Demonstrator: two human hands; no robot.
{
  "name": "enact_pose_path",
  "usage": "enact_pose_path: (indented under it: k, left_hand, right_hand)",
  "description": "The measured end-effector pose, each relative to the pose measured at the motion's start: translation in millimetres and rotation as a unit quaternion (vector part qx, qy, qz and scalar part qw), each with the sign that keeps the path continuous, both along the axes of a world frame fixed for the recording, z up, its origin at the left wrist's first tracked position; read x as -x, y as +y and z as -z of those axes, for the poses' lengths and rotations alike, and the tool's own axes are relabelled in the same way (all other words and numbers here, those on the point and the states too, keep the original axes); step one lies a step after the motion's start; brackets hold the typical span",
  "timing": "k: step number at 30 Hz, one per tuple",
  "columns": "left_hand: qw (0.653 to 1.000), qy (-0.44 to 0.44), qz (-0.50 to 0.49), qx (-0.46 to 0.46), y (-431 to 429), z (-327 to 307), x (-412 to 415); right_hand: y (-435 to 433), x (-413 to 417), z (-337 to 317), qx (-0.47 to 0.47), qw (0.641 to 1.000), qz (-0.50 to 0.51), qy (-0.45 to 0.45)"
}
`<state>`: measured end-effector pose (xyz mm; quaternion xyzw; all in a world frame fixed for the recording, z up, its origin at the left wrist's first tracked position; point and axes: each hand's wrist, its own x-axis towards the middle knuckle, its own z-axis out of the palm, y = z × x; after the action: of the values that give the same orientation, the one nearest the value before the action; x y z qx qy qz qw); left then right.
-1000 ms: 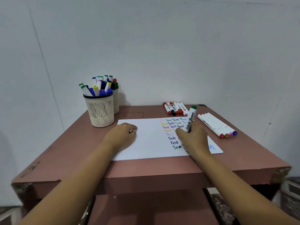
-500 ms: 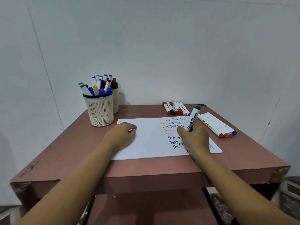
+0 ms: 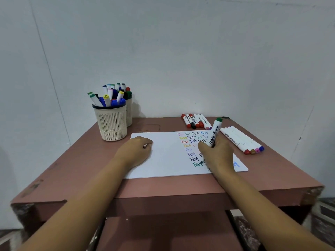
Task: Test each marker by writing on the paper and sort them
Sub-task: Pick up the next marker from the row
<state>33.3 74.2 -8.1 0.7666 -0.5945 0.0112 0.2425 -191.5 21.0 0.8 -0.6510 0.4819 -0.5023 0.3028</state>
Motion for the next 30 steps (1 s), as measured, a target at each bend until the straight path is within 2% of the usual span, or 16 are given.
enact_pose_path:
  k: [10,16,17,20,25,28,30]
  left_hand:
    - [1.0,0.014,0.001,0.002,0,-2,0]
    - [0.976,0.18,-0.045,0.112,-2,-6,-10]
    - [0.976,0.176,-0.048,0.121,-1,-7,-11]
    - [0.987,0.08,-0.052,0.131,2,-9,-12]
    - [0.978,0.074,0.024,0.193,3,-14,-4]
    - [0.978,0.114,0.079,0.158,4,-17,7]
    - [0.983,0.107,0.093,0.115,3,-15,11]
  right_hand:
    - [-6,3,-4,-0.082,0.993,-0.018,-0.084]
    - [-17,4,-20,-0.258,0.954,-0.047,-0.143]
    - [-20,5,-22,-0.282,0.946,-0.056,-0.152]
    - [-22,8,-28,-0.328,0.929,-0.086,-0.147]
    - [-21,8,-41,-0.318,0.93,-0.105,-0.153]
    - [-20,0,-50,-0.267,0.942,-0.115,-0.165]
    - [-20,-9,-53,-0.246,0.942,-0.13,-0.188]
